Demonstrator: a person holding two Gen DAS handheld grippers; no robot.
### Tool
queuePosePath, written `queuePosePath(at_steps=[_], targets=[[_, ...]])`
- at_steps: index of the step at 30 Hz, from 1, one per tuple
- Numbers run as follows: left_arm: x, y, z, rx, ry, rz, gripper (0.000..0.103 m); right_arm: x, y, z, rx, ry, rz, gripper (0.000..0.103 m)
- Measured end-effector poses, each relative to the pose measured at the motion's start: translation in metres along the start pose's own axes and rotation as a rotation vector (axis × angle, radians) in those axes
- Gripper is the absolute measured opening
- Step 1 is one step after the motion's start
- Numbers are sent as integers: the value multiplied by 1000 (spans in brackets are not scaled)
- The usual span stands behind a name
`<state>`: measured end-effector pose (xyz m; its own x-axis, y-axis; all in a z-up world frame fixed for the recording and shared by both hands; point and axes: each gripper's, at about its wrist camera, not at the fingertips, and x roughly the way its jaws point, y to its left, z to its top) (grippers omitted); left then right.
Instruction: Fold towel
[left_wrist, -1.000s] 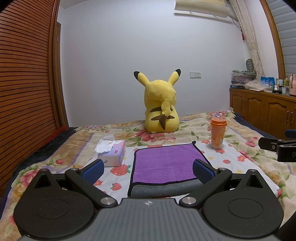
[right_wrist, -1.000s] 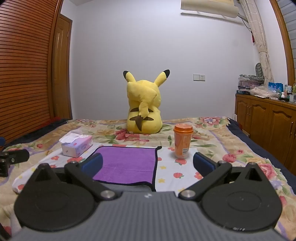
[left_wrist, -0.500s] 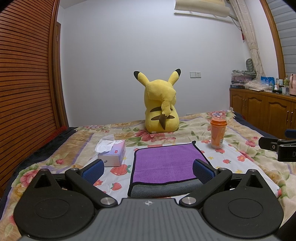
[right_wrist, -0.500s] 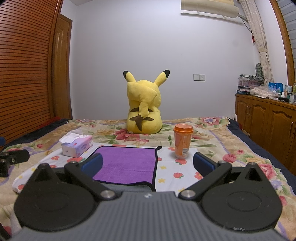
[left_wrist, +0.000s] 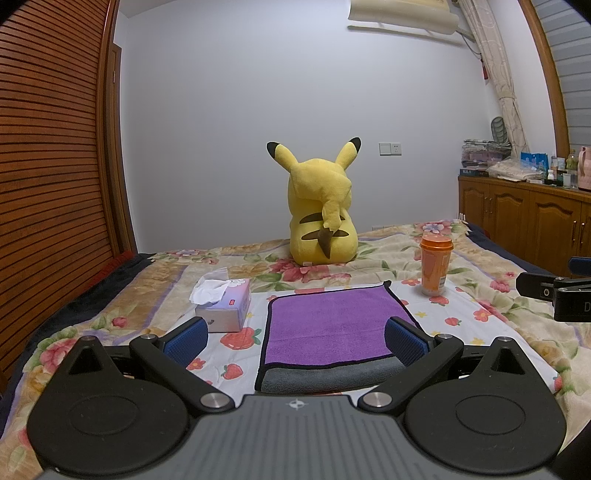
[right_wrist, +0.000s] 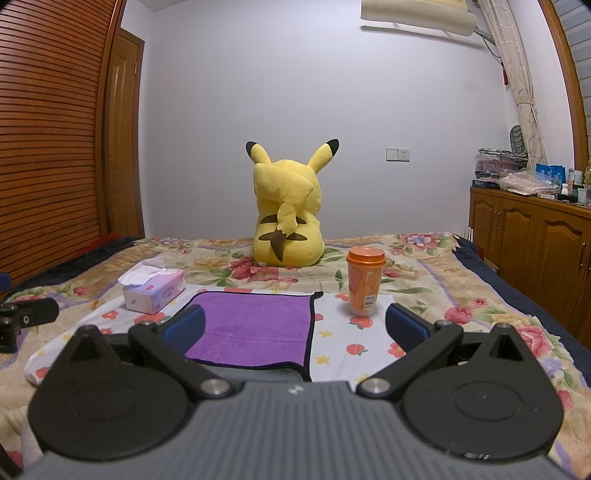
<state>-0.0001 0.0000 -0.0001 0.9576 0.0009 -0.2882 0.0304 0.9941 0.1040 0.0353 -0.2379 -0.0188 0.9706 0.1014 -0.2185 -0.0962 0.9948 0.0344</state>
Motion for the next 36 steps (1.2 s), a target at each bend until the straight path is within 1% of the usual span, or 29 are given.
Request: queuePosePath(at_steps=[29, 36], targets=[[0, 0, 0, 1, 1, 0, 103, 0, 1, 0, 0, 0, 0, 103], [1, -1, -1, 11, 23, -1, 103, 1, 5, 0, -7, 12, 2, 103]])
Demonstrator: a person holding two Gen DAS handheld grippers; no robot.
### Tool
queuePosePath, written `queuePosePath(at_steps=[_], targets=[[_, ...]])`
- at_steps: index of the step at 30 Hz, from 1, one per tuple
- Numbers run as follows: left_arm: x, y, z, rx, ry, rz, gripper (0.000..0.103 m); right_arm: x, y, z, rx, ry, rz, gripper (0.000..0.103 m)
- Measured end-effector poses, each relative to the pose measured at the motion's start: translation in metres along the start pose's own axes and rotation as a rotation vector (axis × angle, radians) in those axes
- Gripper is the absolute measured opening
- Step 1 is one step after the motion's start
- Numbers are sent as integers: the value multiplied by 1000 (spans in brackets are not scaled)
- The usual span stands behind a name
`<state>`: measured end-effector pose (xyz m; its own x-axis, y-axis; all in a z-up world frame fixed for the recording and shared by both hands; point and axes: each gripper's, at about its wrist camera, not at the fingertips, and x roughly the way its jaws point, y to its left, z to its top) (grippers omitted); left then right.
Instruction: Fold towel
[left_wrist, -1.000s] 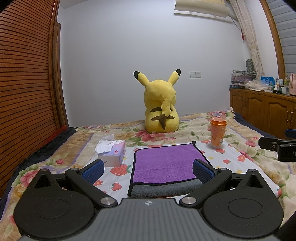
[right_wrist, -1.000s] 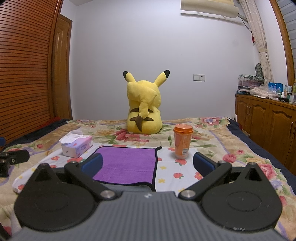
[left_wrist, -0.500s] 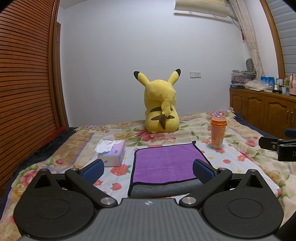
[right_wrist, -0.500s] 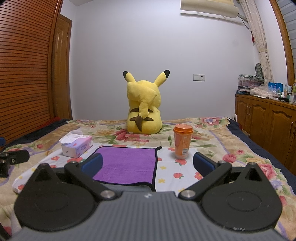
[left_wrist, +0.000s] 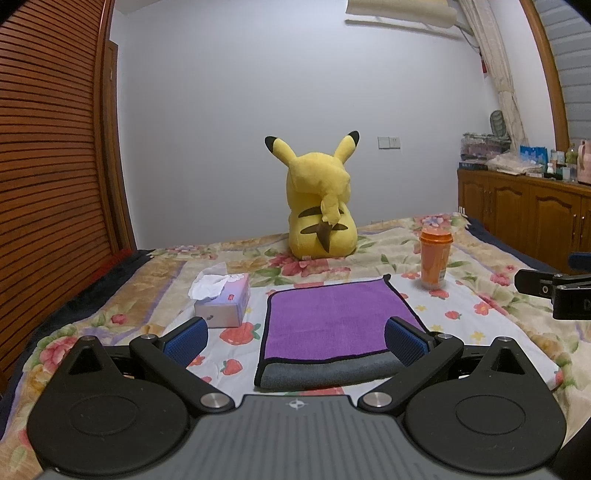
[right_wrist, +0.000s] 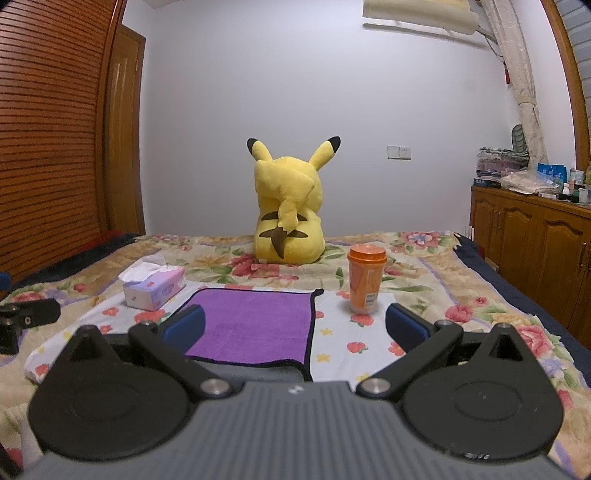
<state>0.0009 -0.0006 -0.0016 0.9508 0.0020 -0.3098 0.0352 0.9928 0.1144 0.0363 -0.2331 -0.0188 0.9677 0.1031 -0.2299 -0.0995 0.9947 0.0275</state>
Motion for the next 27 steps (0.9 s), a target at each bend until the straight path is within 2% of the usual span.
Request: queuePosePath(at_steps=[6, 14, 27], targets=[[5, -1, 0, -2, 35, 1, 103, 5, 1, 0, -10, 30, 4, 103], [30, 7, -1, -50, 128, -5, 103, 18, 6, -2, -9, 71, 20, 103], [72, 14, 1, -32, 177, -4, 103, 52, 11, -7, -8, 125, 49, 103]])
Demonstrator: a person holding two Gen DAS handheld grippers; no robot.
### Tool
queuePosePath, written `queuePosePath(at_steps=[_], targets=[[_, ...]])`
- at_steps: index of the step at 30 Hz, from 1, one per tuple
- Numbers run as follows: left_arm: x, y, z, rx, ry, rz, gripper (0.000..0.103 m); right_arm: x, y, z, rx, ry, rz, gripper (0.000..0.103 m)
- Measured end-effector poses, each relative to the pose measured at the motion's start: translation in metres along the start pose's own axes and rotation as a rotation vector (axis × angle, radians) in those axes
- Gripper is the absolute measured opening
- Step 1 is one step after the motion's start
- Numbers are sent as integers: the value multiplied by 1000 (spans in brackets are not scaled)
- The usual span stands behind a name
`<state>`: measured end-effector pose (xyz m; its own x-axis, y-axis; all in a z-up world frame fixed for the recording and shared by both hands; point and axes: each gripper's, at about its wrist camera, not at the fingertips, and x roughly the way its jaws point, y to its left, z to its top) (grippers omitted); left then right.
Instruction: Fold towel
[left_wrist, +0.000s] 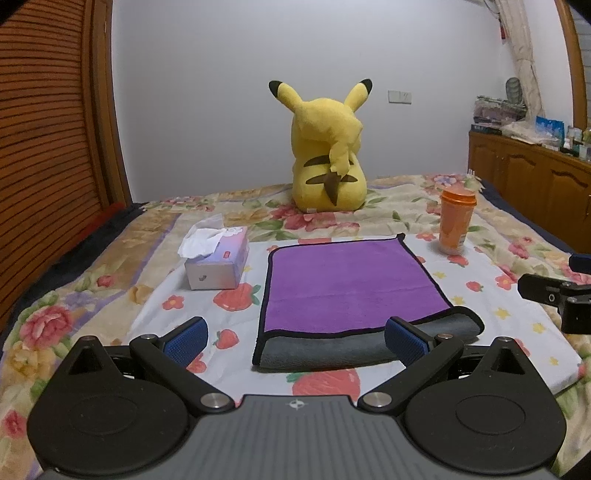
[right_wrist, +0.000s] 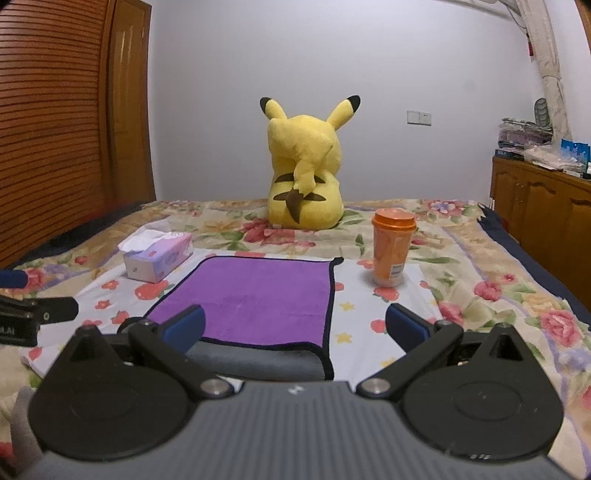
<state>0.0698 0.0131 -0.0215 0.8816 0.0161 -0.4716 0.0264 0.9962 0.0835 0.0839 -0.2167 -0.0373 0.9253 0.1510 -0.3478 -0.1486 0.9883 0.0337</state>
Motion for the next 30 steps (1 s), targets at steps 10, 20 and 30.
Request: queuePosePath(at_steps=[10, 20, 30], targets=[[27, 10, 9, -6, 34, -17, 103, 30, 4, 0, -45, 74, 34, 103], [63, 25, 11, 30, 83, -22, 103, 68, 5, 2, -98, 146, 67, 103], [98, 39, 11, 47, 145, -57, 103, 96, 0, 1, -120, 197, 88, 103]])
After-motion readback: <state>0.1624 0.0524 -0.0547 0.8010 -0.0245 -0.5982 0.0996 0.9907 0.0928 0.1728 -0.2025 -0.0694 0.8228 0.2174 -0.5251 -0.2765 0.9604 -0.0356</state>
